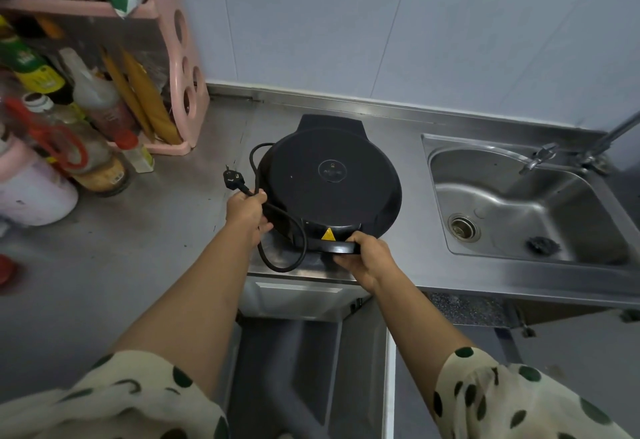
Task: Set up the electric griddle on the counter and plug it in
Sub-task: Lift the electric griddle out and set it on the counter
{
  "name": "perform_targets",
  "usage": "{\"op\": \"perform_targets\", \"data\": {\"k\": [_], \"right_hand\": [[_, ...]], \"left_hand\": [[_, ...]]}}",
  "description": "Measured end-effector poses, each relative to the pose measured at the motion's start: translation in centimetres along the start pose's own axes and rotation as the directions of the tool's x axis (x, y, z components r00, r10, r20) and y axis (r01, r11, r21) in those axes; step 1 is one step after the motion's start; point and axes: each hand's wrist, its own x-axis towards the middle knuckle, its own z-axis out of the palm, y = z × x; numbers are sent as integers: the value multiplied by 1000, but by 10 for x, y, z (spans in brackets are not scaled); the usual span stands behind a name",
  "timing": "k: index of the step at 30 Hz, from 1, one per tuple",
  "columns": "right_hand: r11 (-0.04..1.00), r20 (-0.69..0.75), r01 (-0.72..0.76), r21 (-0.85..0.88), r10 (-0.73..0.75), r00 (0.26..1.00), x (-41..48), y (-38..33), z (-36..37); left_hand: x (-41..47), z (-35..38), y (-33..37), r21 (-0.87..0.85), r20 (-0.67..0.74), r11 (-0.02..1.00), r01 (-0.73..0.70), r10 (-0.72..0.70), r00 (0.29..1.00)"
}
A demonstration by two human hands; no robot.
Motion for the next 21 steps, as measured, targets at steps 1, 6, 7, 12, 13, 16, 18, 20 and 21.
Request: {"op": "perform_targets", "data": {"k": [1,6,7,12,13,16,18,20,21], "right_hand": [[999,5,-20,-34,20,1000,0,-1,-1],[961,-49,-20,-276,6,999,0,-12,-4],[943,-61,-22,-331,1,998,-3,-17,-5],[688,-74,124,-715,-251,965,-18,-45,-3],[599,-44,174,-782,-332,942,-19,-50,-2],[429,42,278,-859,-483,875,-24,-65,4],[375,88,333,-865,-540,837,-25,-71,11],[324,145,390,-862,-579,802,-25,-73,23],[307,174,418,-855,-589,789,-25,-74,29]], "left_hand": [[0,0,1,-3,1,1000,8,-8,1000],[-2,-1,13,-25,-26,1000,-10,10,1000],[-3,0,16,-37,-31,999,-18,17,999],[-6,0,29,-123,-77,991,-44,35,996],[-7,-1,30,-127,-91,991,-42,31,995],[-5,-5,34,-142,-122,988,-54,36,992],[-3,-10,39,-151,-141,986,-69,48,989],[3,-18,43,-147,-170,985,-92,67,983],[6,-22,44,-134,-187,986,-104,78,979]]}}
